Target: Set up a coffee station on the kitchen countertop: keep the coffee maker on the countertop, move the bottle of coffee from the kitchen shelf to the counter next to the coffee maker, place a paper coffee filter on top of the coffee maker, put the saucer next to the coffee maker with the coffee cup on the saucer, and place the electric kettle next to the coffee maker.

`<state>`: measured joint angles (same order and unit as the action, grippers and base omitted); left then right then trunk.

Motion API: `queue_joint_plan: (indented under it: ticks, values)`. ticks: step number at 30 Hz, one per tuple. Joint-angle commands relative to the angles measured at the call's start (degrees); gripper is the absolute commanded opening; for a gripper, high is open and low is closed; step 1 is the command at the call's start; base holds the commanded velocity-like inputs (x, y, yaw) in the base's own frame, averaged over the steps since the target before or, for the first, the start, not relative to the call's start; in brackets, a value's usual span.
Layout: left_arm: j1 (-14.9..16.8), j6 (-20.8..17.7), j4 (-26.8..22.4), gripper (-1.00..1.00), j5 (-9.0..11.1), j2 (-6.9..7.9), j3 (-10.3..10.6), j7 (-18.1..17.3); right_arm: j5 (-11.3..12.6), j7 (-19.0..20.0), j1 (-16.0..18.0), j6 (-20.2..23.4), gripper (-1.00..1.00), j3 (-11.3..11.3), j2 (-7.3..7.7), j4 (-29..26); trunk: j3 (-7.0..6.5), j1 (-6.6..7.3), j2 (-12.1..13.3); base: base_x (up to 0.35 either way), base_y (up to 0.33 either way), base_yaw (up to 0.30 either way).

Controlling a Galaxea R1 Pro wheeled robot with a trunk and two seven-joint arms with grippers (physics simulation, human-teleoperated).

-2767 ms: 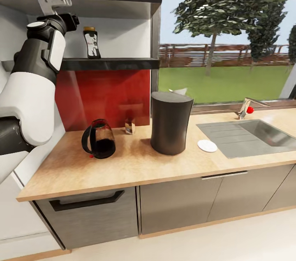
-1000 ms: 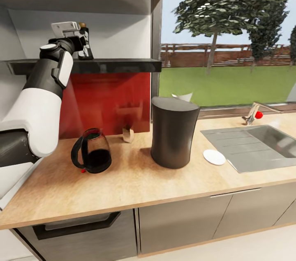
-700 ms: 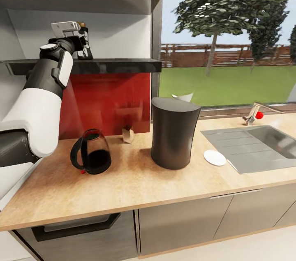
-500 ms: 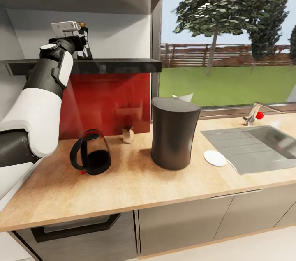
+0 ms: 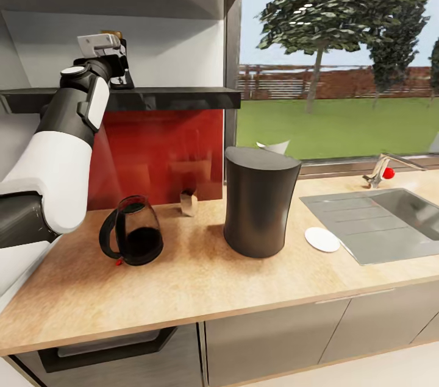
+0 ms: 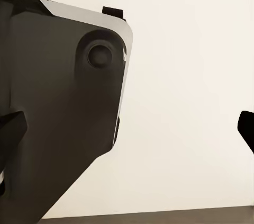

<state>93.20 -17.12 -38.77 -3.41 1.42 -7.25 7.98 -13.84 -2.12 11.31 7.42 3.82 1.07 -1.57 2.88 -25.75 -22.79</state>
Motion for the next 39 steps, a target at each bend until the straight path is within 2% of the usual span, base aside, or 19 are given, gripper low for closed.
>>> queue_joint_plan:
  ticks: [1,39]
  values:
    - [0.1,-0.3,0.0,1.0,-0.3,-0.05,0.0,0.0,-0.6,-0.1,0.0,0.3,1.0,0.4,-0.01,-0.1,0.13,-0.04,-0.1,0.004,0.0,0.0]
    - [0.0,-0.3,0.1,1.0,-0.1,-0.11,-0.1,-0.1,-0.6,-0.1,0.0,0.3,1.0,0.4,-0.01,-0.1,0.13,-0.04,-0.1,0.077,-0.013,0.0]
